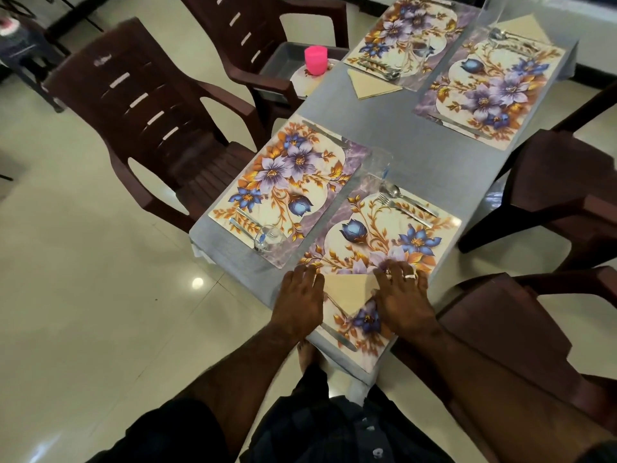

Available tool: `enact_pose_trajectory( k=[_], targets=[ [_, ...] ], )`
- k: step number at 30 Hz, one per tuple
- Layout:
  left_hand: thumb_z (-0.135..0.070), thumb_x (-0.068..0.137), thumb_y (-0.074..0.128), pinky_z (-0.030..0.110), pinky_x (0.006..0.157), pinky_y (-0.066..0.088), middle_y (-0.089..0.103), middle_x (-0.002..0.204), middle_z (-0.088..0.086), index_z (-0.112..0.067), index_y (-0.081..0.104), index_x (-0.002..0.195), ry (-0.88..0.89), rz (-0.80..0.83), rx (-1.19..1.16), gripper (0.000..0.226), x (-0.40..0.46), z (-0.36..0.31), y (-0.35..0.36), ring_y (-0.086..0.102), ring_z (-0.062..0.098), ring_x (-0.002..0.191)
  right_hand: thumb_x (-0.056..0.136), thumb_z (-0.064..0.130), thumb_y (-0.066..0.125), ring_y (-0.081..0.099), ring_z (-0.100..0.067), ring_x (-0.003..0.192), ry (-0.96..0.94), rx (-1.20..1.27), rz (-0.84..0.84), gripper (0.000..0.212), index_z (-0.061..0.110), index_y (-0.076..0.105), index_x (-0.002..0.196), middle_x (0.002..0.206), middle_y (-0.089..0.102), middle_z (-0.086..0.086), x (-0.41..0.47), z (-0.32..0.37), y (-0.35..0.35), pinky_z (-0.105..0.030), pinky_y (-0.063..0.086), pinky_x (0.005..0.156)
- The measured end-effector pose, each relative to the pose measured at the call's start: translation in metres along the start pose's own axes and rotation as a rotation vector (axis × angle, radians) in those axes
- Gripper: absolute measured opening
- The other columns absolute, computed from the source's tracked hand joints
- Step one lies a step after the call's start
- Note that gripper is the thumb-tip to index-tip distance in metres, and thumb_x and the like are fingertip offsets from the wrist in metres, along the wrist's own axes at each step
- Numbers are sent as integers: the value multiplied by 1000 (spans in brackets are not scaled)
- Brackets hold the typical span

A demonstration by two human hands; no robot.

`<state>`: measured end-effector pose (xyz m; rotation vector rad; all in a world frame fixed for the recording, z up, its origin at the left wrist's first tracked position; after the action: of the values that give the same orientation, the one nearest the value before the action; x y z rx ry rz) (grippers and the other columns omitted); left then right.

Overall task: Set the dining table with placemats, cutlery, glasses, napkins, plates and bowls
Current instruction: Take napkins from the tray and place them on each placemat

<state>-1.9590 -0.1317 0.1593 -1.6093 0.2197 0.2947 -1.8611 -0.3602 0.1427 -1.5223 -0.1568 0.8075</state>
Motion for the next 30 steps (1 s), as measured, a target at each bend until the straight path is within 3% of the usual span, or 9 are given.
enact_pose_trajectory(
  k=[2,6,9,12,14,17,22,26,30],
  targets=[
    [-44,101,53,50,118,36,53,151,12,-16,46,148,45,7,-57,56,21,-8,-8,45,33,140,90,50,57,43,-37,136,20,-10,-19,61,22,46,142,147,47,-14,11,2,-17,-57,37,109],
    [-45,92,71,54,113,37,58,144,8,-23,50,140,-19,166,-107,57,59,-20,-16,50,33,134,90,49,62,46,-34,133,-5,105,62,56,25,45,138,143,45,-8,40,11,-36,-52,35,109],
    [-40,88,75,54,109,38,62,133,6,-28,64,124,-76,256,-110,40,72,-20,-24,52,31,127,83,45,69,47,-33,131,-66,109,143,64,26,45,140,142,46,-7,54,17,-44,-50,35,108],
    [-31,86,74,50,105,43,65,113,2,-33,63,96,-51,232,-179,15,67,-20,-30,57,27,114,81,37,71,51,-30,127,-94,121,275,52,29,56,130,133,55,-4,60,24,-52,-50,34,109],
    [-24,88,71,48,100,49,65,92,-4,-31,56,85,-67,211,-299,17,61,-16,-34,63,25,98,82,30,70,58,-25,117,-97,125,316,33,31,67,114,119,64,1,61,25,-60,-50,34,107],
    [-25,89,66,44,88,54,67,78,-5,-26,63,84,-73,-10,-381,6,60,-2,-52,65,22,79,84,27,66,62,-25,109,-104,121,135,19,31,72,102,109,69,3,65,14,-77,-48,35,101],
    [-19,90,65,41,88,45,75,90,4,-16,77,99,17,-463,-246,15,63,8,-76,65,25,85,85,25,61,60,-32,99,-144,-73,-419,23,27,73,105,106,66,-4,62,-4,-97,-49,35,94],
    [-26,89,60,52,107,34,69,131,5,-21,68,125,78,-211,-2,37,49,1,-28,57,30,122,84,33,62,54,-39,124,-136,-137,-217,41,24,66,123,137,58,-12,43,-15,-48,-62,28,110],
    [-40,90,59,61,119,24,38,166,11,-23,45,154,38,25,59,68,24,-4,14,36,37,149,84,53,66,40,-43,144,-76,-94,-34,75,24,48,151,161,38,-17,16,-24,2,-66,24,116]
  ],
)
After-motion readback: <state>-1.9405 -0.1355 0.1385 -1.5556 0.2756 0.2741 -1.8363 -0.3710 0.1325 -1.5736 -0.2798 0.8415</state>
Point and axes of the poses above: each hand's wrist, its own x-axis towards the middle knuckle, its own y-axis out of the palm, z = x × y, the point moved 2 cm from there along x, towards the middle knuckle
